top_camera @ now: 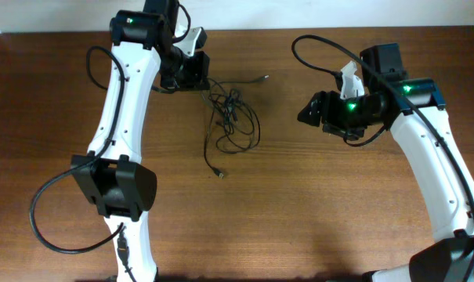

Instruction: Untangle cables

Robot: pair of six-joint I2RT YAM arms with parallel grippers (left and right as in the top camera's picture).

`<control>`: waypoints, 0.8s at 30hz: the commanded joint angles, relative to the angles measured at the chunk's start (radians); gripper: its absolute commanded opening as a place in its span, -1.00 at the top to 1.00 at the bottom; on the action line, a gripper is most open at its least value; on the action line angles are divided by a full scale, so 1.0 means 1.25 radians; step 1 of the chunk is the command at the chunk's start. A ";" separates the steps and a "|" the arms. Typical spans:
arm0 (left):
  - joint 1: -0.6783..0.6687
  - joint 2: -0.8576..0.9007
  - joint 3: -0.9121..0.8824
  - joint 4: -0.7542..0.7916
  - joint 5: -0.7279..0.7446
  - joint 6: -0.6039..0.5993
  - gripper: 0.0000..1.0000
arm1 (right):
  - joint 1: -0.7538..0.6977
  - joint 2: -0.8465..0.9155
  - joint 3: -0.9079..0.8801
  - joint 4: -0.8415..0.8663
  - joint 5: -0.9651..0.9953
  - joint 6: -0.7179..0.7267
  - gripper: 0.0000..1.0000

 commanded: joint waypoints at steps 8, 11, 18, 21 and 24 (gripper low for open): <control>-0.002 -0.022 0.002 0.007 0.211 0.016 1.00 | -0.002 0.003 0.016 0.022 -0.007 -0.008 -0.53; -0.020 -0.022 0.002 0.026 0.209 0.016 1.00 | 0.043 0.028 0.016 0.083 -0.008 0.020 -0.53; -0.026 -0.023 0.002 0.031 0.248 0.015 1.00 | 0.135 0.162 0.016 0.302 -0.049 0.172 -0.43; -0.038 -0.022 0.002 0.032 0.248 0.016 1.00 | 0.169 0.239 0.016 0.407 -0.034 0.249 -0.35; -0.043 -0.023 0.002 0.034 0.248 0.016 1.00 | 0.191 0.288 0.016 0.477 -0.070 0.272 -0.35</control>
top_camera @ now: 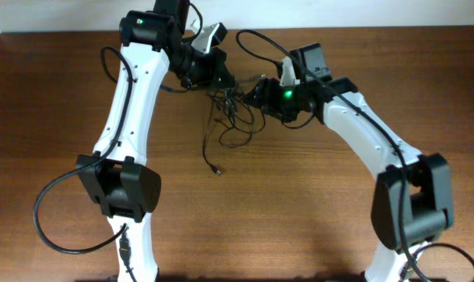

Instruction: Untangle cables

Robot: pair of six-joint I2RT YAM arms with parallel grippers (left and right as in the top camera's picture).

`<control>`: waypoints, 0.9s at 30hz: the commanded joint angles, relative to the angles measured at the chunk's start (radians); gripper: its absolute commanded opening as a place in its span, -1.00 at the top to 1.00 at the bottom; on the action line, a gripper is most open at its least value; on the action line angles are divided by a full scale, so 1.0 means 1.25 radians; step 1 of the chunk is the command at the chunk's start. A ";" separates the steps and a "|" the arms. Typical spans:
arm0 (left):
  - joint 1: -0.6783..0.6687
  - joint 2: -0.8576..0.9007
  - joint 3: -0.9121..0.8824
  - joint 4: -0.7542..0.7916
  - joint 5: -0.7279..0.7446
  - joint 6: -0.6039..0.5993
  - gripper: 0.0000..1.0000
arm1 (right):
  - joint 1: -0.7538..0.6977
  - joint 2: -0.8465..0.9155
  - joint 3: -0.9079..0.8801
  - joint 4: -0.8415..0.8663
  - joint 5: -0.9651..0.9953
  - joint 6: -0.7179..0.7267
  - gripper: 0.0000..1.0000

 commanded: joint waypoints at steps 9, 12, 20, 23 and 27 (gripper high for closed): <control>0.072 -0.023 0.002 0.049 0.118 0.015 1.00 | 0.028 0.025 -0.011 -0.161 0.121 -0.002 0.74; 0.193 -0.023 0.002 0.049 -0.074 0.015 1.00 | -0.030 -0.034 -0.008 -0.241 0.126 -0.097 0.92; 0.278 -0.023 0.002 0.028 -0.500 0.015 1.00 | -0.314 -0.374 -0.008 -0.461 0.128 -0.233 0.92; 0.276 -0.023 0.002 0.020 -0.488 0.015 0.95 | -0.340 -0.374 -0.008 -0.473 0.119 -0.250 0.92; 0.245 -0.023 0.002 0.010 -0.263 0.015 1.00 | -0.331 -0.368 -0.009 -0.478 0.120 -0.251 0.92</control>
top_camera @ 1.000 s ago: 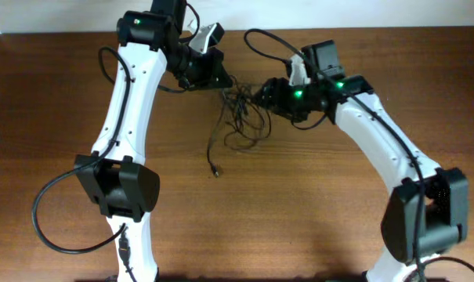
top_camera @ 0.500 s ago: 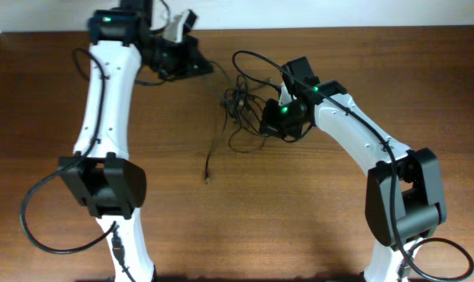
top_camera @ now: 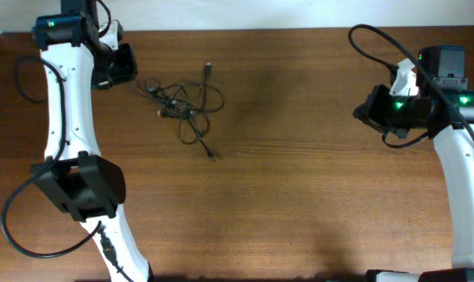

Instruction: Untangle cables

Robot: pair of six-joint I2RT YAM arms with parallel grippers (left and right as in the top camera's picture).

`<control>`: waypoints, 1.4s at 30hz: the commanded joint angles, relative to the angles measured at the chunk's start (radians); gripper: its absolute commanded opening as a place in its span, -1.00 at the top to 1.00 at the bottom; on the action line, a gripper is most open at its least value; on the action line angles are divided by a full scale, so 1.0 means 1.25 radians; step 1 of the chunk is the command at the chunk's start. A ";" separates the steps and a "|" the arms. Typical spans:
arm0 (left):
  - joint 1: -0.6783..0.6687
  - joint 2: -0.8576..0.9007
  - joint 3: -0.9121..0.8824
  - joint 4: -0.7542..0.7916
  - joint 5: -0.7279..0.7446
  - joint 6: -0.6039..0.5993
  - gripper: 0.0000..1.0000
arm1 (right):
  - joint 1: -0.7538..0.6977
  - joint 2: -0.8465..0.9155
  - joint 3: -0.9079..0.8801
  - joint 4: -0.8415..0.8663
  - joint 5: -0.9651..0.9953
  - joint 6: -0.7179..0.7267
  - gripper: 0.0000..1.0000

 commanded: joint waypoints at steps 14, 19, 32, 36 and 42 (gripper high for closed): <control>-0.237 -0.021 0.004 -0.025 0.209 0.057 1.00 | 0.058 0.005 -0.004 0.053 -0.008 0.010 0.92; -0.237 -0.021 0.004 -0.037 0.209 0.057 1.00 | 0.094 0.044 -0.004 0.078 -0.026 0.029 0.92; -0.237 -0.021 0.005 -0.040 0.209 0.057 1.00 | 0.094 0.044 -0.004 0.078 -0.026 0.028 0.92; -0.237 -0.021 0.005 -0.043 0.209 0.057 1.00 | 0.094 0.044 -0.004 0.075 -0.026 0.028 0.92; -0.237 -0.021 0.004 -0.044 0.209 0.057 1.00 | 0.094 0.044 -0.004 0.075 -0.026 0.029 0.92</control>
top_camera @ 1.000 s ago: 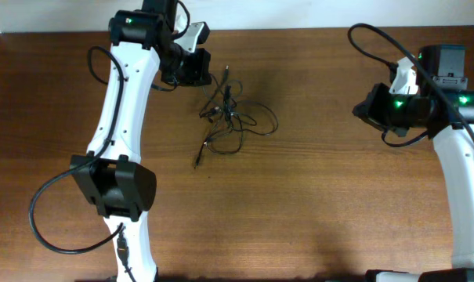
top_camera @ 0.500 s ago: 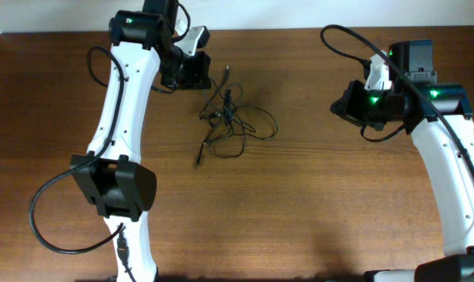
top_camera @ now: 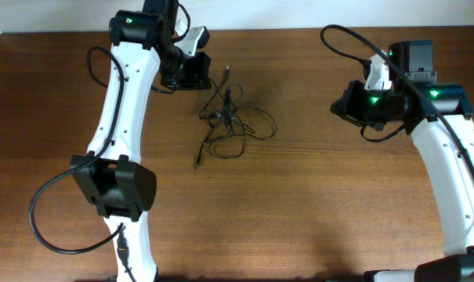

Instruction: Untangle cables

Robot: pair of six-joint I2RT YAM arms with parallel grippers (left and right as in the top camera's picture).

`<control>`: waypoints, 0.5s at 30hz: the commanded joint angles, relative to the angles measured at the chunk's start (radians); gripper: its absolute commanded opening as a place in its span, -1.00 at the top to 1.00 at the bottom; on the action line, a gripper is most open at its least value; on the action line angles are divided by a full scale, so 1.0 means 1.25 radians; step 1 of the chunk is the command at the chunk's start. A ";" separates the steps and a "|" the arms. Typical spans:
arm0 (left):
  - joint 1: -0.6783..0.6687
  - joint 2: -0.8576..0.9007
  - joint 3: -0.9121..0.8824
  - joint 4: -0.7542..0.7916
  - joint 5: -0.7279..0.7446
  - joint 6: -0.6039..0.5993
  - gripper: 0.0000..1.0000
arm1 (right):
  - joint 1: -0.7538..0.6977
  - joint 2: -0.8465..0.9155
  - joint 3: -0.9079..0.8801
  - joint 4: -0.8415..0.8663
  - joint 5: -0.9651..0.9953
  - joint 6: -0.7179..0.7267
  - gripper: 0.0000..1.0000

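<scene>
A tangle of thin dark cables (top_camera: 233,122) lies on the wooden table (top_camera: 299,211), left of centre. One loose plug end (top_camera: 228,70) points up toward the back edge and another (top_camera: 197,164) trails toward the front. My left gripper (top_camera: 199,77) sits at the tangle's upper left, shut on a strand that runs from it into the bundle. My right gripper (top_camera: 338,108) hovers well to the right of the cables, apart from them; its dark fingers do not show whether they are open or shut.
Each arm's own thick black cable loops near it: the left arm's loop (top_camera: 92,63) and the right arm's loop (top_camera: 354,39). The left arm's base (top_camera: 115,188) stands at the front left. The table's back edge runs just behind the left gripper.
My left gripper has moved right from the far back-left corner, and the tangle has shifted right with it toward the table's middle. The right gripper has come a little way left.
The left gripper was at the tangle's upper left and the right gripper apart on the right. Then the right gripper was at the tangle's right side. Then it was back far right, with left gripper and tangle further left. Now both are back near where they began.
</scene>
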 commanded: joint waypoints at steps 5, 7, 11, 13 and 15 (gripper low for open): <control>-0.002 -0.021 0.004 -0.003 -0.007 0.006 1.00 | 0.005 0.002 -0.002 0.001 -0.008 0.003 0.92; -0.002 -0.021 0.004 -0.003 -0.033 0.007 1.00 | 0.005 0.002 -0.002 0.001 -0.008 0.003 0.92; -0.002 -0.021 0.004 -0.001 -0.034 0.006 1.00 | 0.009 0.002 -0.002 0.009 -0.008 0.006 0.92; -0.002 -0.021 0.004 -0.019 -0.033 0.006 1.00 | 0.038 0.015 -0.002 0.033 -0.008 0.029 0.92; -0.002 -0.021 0.004 -0.049 -0.027 -0.031 1.00 | 0.095 0.054 -0.002 0.096 -0.014 0.082 0.78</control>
